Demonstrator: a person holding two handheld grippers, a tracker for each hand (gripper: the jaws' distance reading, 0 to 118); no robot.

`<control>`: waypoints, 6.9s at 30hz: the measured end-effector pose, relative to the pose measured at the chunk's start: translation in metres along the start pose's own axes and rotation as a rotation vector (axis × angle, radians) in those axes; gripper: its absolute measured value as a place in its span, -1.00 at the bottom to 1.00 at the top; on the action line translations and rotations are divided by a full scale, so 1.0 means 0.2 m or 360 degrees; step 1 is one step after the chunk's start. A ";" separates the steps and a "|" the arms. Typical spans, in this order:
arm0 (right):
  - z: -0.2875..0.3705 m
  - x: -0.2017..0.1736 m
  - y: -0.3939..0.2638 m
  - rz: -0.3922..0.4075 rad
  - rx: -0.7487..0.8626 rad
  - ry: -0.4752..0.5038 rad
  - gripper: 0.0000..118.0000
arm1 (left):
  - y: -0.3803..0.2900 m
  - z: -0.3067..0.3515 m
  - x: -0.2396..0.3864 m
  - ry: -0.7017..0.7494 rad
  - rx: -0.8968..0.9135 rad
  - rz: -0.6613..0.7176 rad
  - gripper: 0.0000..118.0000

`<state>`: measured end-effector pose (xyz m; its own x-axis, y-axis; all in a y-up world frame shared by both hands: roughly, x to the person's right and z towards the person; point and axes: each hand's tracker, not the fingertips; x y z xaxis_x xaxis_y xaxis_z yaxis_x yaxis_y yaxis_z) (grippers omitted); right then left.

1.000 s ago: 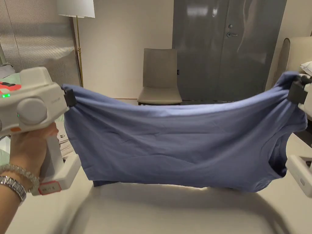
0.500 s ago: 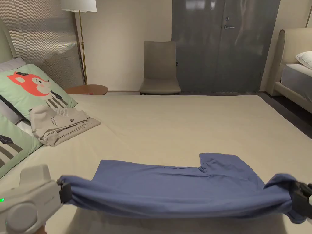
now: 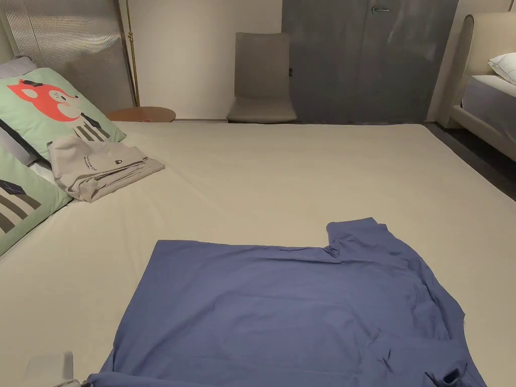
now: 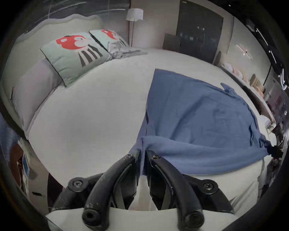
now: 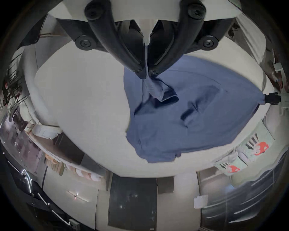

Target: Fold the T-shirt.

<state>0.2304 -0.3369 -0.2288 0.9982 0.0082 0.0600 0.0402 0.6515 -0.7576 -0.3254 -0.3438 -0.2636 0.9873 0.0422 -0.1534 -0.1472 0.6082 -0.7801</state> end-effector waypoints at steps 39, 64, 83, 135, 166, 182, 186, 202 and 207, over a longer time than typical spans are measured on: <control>0.24 -0.17 0.01 -0.0128 0.0711 -0.0060 -0.99 | 0.04 0.00 -0.14 -0.0280 0.0192 0.0046 0.80; -0.01 -0.06 -0.18 -0.0060 0.0224 -0.0002 -0.28 | -0.02 0.03 -0.03 -0.0287 0.0120 0.0001 -0.86; -0.13 0.07 0.41 -0.0335 0.0506 0.0042 -0.96 | 0.59 -0.11 0.08 -0.0258 0.0276 0.0100 -0.89; -0.15 -0.11 0.41 -0.0118 0.0614 -0.0150 -0.99 | 0.41 -0.46 0.04 -0.0101 -0.0093 0.0103 0.80; -0.18 0.03 0.40 -0.0136 0.0068 0.0028 -0.83 | 0.36 -0.04 0.10 -0.0030 0.0061 0.0039 -0.90; -0.06 0.05 0.06 -0.0087 -0.0229 -0.0012 -0.83 | -0.06 0.04 0.01 0.0008 -0.0177 0.0148 -0.91; -0.07 0.05 0.01 -0.0087 -0.0215 -0.0077 -0.50 | -0.07 0.05 0.02 0.0032 -0.0082 0.0127 -0.56; 0.22 -0.13 0.43 -0.0193 0.0801 -0.0141 -0.95 | 0.36 0.33 0.39 -0.0095 0.0715 -0.0030 -0.99; 0.15 -0.19 0.49 -0.0133 0.0786 -0.0086 -0.99 | 0.53 0.22 0.40 -0.0193 0.0630 -0.0060 -1.00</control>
<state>0.1949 -0.2518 -0.2858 0.9882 -0.0286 0.1507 0.0806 0.9326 -0.3517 -0.2591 -0.2404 -0.3323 0.9950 0.0925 -0.0384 -0.0995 0.8679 -0.4866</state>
